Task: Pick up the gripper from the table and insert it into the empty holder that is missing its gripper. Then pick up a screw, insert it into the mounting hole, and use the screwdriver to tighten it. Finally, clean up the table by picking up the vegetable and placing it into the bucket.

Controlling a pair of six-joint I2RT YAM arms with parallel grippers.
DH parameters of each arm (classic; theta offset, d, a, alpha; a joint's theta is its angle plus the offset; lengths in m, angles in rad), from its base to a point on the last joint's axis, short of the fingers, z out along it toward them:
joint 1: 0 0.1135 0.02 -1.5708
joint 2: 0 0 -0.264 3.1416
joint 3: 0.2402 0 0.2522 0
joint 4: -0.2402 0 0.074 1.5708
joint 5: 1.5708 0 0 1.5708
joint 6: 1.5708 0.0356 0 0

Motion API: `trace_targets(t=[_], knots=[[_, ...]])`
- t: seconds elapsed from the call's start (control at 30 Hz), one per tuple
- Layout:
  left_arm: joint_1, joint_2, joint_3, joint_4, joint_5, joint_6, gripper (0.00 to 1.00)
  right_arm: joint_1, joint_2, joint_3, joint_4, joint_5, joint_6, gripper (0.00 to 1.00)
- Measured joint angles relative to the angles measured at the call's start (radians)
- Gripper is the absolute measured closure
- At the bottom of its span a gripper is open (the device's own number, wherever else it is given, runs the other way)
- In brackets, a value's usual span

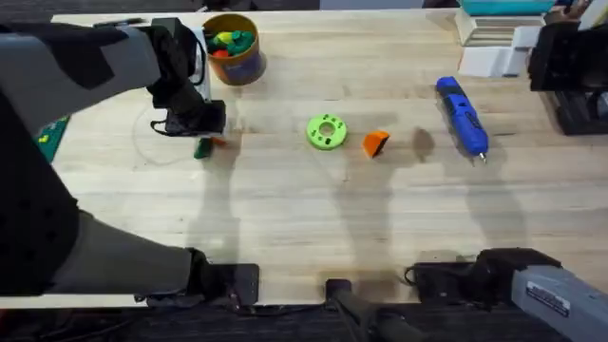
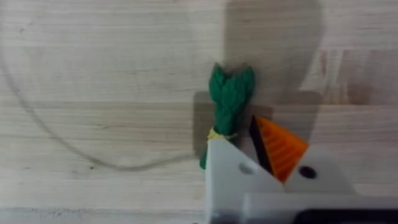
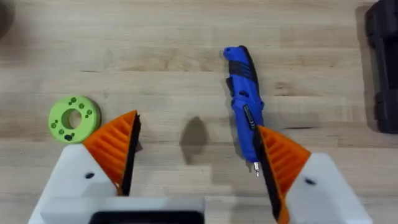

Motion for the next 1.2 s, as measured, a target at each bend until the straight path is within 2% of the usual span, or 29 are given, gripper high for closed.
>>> trace_targets(t=[0.03,0.2,0.23,0.27,0.43,0.57,0.6,0.77,0.93,1.03,1.13,1.2], knots=[[0.0,0.0,0.0,-0.001,0.004,0.003,0.942,0.0,0.0,0.0,0.0,0.0,0.0,0.008],[0.006,0.0,0.0,-0.005,0.043,0.004,0.167,0.0,0.0,0.0,0.0,0.0,0.0,0.007],[0.006,0.0,0.0,-0.007,0.054,0.0,0.096,0.0,0.0,0.0,0.0,0.0,0.0,0.007],[0.006,0.0,0.0,-0.009,0.07,0.0,0.068,0.0,0.0,0.0,0.0,0.0,0.0,0.008],[0.005,-0.003,0.0,-0.006,0.169,0.001,0.06,0.0,0.0,0.0,0.0,0.0,0.0,0.008],[-0.011,-0.036,0.0,0.038,0.263,0.0,0.059,0.0,0.0,0.0,0.0,0.0,0.0,0.008],[-0.043,-0.073,0.0,0.095,0.354,0.0,0.058,0.0,0.0,0.0,0.0,0.0,0.0,0.008],[-0.119,-0.108,0.0,0.172,0.5,-0.008,0.058,0.0,0.0,0.0,0.0,0.0,0.0,0.008],[-0.177,-0.119,0.0,0.18,0.615,-0.094,0.015,0.0,0.0,0.0,0.0,0.0,0.0,0.008],[-0.182,-0.119,0.0,0.174,0.647,-0.171,0.015,0.0,0.0,0.0,0.0,0.0,0.0,0.008],[-0.18,-0.119,0.0,0.17,0.658,-0.212,0.015,0.0,0.0,0.0,0.0,0.0,0.0,0.007],[-0.177,-0.119,-0.003,0.233,0.682,-0.232,0.015,0.0,0.0,0.0,0.0,0.0,0.0,0.008]])
